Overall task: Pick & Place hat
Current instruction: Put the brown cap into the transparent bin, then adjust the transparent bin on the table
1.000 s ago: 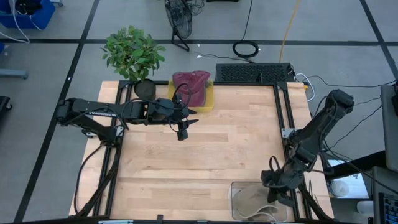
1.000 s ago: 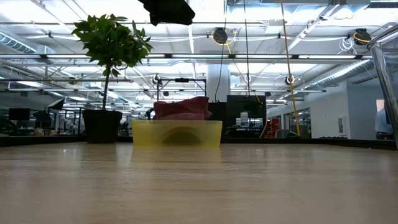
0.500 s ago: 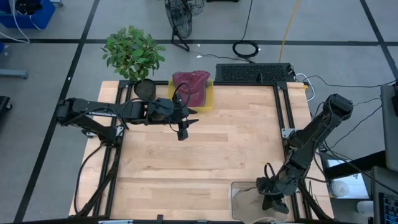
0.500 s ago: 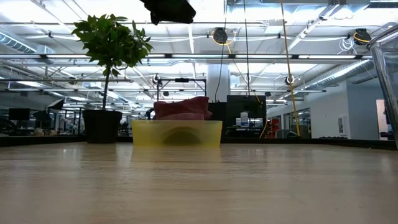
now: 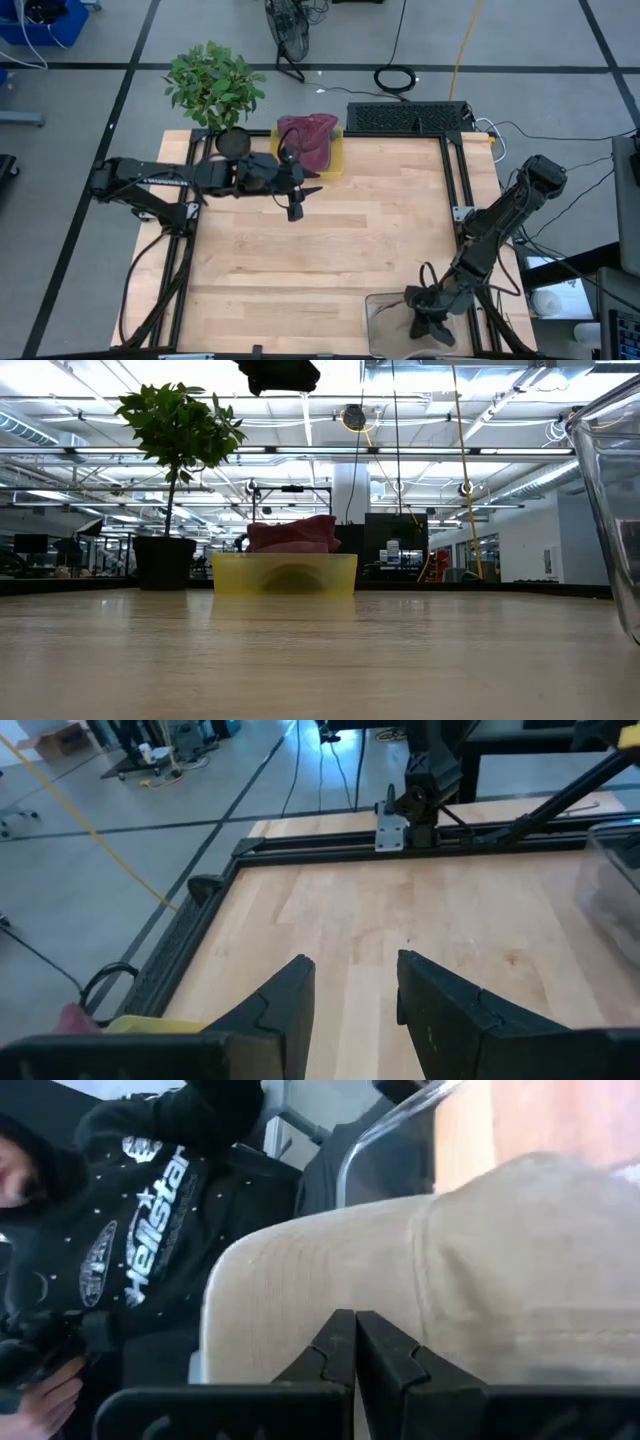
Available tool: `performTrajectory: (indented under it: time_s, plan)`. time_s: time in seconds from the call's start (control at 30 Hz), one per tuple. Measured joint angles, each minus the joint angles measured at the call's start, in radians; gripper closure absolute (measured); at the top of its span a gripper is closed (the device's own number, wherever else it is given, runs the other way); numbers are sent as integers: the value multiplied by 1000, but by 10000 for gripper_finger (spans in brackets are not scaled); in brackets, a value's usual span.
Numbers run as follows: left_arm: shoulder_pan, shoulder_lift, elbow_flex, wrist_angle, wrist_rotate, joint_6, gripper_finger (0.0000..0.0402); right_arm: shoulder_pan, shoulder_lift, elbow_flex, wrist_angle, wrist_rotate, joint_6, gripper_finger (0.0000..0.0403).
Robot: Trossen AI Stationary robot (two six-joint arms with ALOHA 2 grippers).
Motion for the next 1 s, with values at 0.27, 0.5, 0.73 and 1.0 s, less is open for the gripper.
performTrajectory:
  time_s: [0.27,0.5,0.73,1.0]
  plan:
    - [10,0,0,5,26,-4,254,-56,-4,0,-10,-4,-152,403]
    - [10,0,0,-3,28,-21,254,-131,-84,0,-35,-4,-334,403]
    - [9,0,0,-10,28,-22,254,-278,-239,1,-234,179,-576,403]
    - [9,0,0,-25,20,-25,254,-479,-269,1,-314,672,-844,403]
